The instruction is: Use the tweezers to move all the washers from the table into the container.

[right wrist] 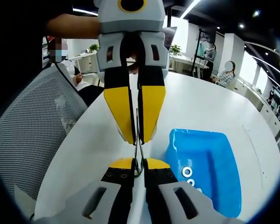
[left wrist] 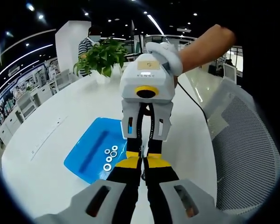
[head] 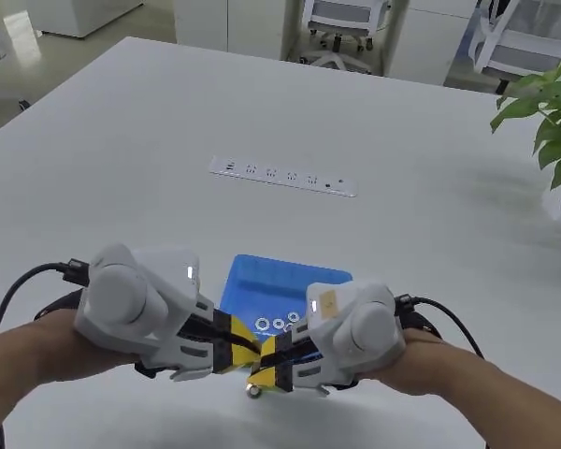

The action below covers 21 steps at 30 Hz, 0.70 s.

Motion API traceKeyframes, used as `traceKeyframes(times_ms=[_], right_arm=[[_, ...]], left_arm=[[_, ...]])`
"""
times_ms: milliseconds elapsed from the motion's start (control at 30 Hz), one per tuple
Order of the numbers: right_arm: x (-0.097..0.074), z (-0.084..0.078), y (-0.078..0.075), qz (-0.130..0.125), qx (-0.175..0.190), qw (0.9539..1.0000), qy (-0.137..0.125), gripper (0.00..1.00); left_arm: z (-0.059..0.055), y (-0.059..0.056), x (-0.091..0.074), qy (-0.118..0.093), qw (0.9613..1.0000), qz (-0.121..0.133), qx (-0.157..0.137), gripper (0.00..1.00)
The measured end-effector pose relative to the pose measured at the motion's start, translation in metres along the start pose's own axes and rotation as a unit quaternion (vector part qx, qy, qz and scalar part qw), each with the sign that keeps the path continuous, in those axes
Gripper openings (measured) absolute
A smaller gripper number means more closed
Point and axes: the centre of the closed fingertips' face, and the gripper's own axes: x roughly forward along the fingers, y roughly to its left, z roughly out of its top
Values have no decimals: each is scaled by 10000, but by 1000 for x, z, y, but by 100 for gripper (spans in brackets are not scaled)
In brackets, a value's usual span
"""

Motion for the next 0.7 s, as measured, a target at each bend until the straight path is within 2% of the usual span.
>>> traceKeyframes(times_ms=[167, 333, 467, 700], right_arm=[[0, 0, 1, 12, -7, 10000, -2, 8], [-2, 1, 0, -23, -5, 10000, -2, 8], [-5, 3, 0, -53, 2, 10000, -20, 8], [-13, 11, -1, -110, -43, 9999, -56, 8]], left_arm=[[0, 0, -1, -12, 10000, 13, -39, 7], [4, -1, -3, -117, 9998, 15, -140, 10], [4, 0, -6, -153, 9996, 40, -254, 17], [6, 0, -12, -397, 9975, 180, -563, 30]])
